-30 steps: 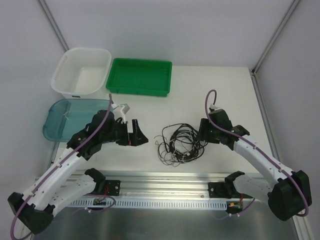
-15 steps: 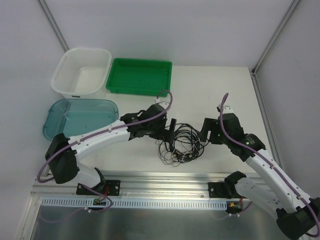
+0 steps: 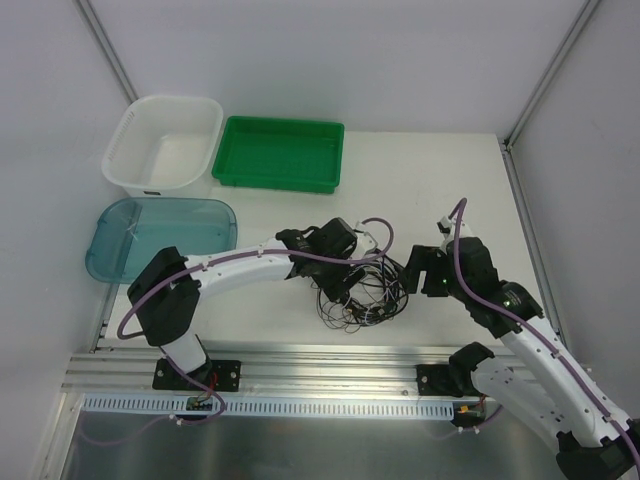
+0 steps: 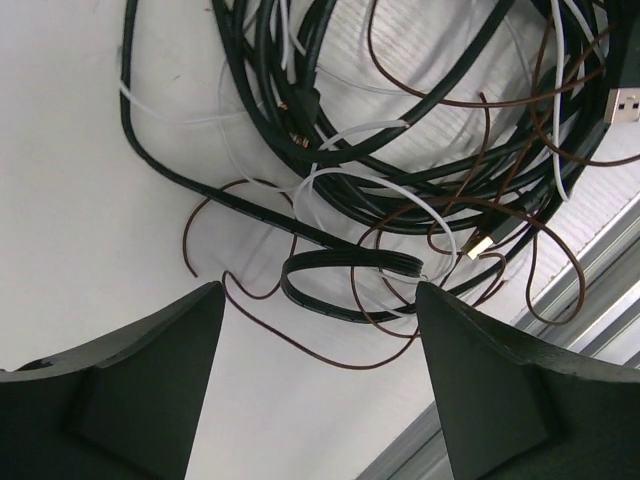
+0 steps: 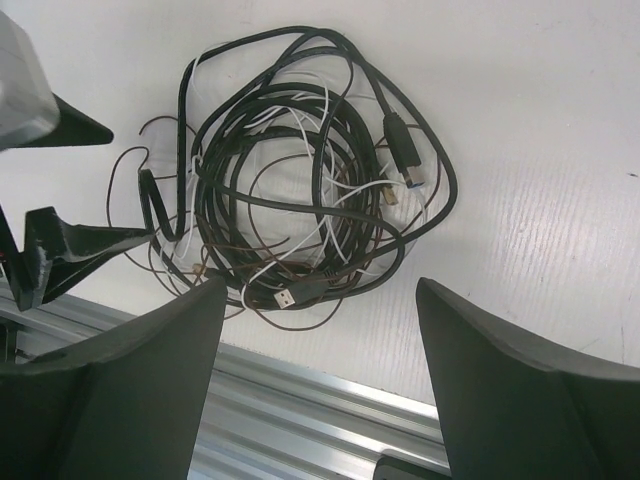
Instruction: Untangle the cables
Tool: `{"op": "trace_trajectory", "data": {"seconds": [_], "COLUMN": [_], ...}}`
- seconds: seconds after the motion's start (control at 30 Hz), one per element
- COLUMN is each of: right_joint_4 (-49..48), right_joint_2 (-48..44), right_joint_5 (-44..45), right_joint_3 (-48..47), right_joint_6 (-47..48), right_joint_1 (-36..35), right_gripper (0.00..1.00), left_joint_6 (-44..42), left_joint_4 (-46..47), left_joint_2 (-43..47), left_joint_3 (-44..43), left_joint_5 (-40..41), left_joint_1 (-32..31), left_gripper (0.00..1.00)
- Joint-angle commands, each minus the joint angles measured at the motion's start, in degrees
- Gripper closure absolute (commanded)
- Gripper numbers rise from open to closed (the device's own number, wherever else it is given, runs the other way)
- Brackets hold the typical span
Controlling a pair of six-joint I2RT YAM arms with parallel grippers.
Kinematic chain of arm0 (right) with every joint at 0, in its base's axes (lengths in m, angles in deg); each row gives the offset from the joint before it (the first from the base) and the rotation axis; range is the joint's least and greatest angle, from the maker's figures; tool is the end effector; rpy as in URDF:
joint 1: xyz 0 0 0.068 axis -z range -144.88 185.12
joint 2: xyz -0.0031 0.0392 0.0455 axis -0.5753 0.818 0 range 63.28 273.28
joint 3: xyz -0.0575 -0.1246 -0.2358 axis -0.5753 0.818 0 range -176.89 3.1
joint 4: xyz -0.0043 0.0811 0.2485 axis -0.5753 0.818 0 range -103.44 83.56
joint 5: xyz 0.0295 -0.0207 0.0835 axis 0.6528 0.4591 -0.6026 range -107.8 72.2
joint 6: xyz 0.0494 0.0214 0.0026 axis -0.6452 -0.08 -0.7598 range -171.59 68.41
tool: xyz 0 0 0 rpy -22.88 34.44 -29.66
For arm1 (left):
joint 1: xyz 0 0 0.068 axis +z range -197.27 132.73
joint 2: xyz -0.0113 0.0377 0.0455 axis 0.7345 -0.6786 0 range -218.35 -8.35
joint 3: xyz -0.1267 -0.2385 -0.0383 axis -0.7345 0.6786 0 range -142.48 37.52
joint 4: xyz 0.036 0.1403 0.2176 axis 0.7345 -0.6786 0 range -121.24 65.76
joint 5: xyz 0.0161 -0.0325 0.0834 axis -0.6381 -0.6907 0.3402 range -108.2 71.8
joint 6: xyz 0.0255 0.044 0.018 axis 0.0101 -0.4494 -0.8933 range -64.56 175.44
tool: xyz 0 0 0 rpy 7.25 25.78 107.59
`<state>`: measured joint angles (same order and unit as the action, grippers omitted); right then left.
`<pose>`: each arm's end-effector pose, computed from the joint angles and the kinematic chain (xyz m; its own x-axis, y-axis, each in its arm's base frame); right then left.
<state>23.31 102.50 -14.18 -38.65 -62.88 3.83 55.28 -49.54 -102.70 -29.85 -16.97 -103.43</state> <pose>0.1278 0.0749 0.2897 -0.5639 -0.1142 -0.8179 -0.3705 0.9201 0.1270 0.1970 -0.2925 0.2323 -0.4381 0.6587 -0.6117 0.8244 0.5657 0.0188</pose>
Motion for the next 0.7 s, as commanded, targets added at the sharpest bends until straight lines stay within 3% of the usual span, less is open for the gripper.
{"op": "trace_trajectory", "data": {"seconds": [0.0, 0.33, 0.4, 0.47, 0.53, 0.67], "right_joint_4": [-0.3, -2.5, -3.5, -4.1, -5.0, -5.6], "right_joint_2": [-0.5, 1.0, 1.9, 2.3, 2.3, 2.0], "right_joint_5": [-1.4, -1.9, -2.0, -2.2, -2.4, -2.7], "right_joint_3": [0.0, 1.7, 2.0, 2.5, 2.7, 3.3], "right_joint_6": [1.3, 0.7, 0.5, 0.1, -0.1, -0.2], "right_joint_1": [-0.3, -0.7, -0.9, -1.1, -1.2, -1.5], "right_gripper": [0.19, 0.19, 0.19, 0.19, 0.19, 0.19], "left_joint_6": [-7.7, -5.7, -4.9, -4.6, -4.6, -5.1], "left_joint_4": [0.5, 4.3, 5.5, 7.4, 8.7, 11.6], "left_joint_2": [-2.4, -6.8, -6.6, -5.9, -5.3, -3.2], "left_joint_3": [-2.4, -1.7, -1.1, -0.3, 1.4, 3.9], "left_joint_5": [-5.6, -4.2, -4.0, -3.2, -1.6, 0.3], "left_joint_1": [0.1, 0.1, 0.1, 0.1, 0.1, 0.1], "left_gripper": [0.22, 0.55, 0.57, 0.55, 0.38, 0.33]}}
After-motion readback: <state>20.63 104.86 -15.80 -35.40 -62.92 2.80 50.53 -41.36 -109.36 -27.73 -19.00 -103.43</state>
